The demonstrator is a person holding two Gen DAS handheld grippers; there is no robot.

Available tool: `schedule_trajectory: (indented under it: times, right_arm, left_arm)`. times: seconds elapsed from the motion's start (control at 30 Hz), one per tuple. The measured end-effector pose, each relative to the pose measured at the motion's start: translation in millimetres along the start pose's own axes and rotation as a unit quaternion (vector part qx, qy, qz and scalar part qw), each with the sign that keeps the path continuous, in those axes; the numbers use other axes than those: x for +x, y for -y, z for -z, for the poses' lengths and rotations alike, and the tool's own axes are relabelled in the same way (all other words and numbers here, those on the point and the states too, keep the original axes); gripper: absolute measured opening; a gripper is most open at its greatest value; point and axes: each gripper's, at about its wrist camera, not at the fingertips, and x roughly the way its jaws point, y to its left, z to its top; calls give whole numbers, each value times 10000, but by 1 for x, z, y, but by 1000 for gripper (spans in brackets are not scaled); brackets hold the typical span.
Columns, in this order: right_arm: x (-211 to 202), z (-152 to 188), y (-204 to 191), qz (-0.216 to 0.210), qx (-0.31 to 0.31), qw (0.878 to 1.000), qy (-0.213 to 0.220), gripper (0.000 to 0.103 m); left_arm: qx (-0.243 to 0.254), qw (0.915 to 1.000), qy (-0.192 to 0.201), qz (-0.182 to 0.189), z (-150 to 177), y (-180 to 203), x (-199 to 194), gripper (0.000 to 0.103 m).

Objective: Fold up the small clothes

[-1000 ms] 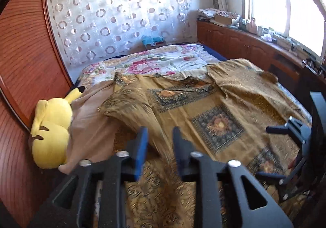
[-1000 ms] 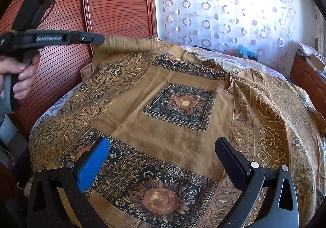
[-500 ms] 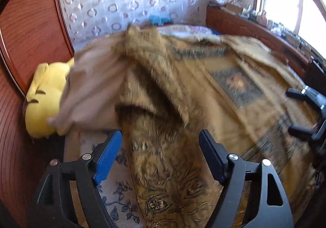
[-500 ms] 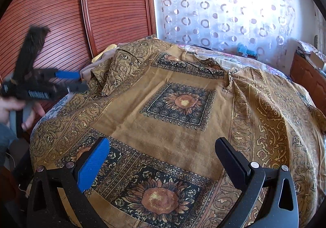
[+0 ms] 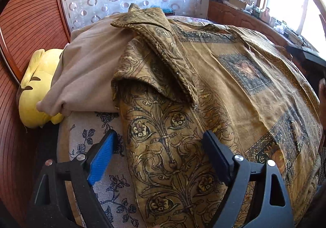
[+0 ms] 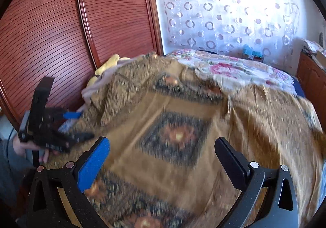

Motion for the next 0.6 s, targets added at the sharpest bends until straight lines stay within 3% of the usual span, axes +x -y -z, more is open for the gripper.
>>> schedule_trajectory:
  times: [0.1, 0.23, 0.6]
  right_arm:
    - [20, -24, -1, -236, -10, 9997, -72, 96]
    - [61, -57, -7, -873, 205, 9954, -324, 85]
    - [165, -99, -54, -786, -125, 9943, -705, 79]
  left_arm:
    - [-32, 10000, 26, -13, 1, -2, 0, 86]
    - [-43, 10000, 42, 0, 3, -3, 0, 86]
    - [-235, 9996, 143, -58, 7, -10, -5, 86]
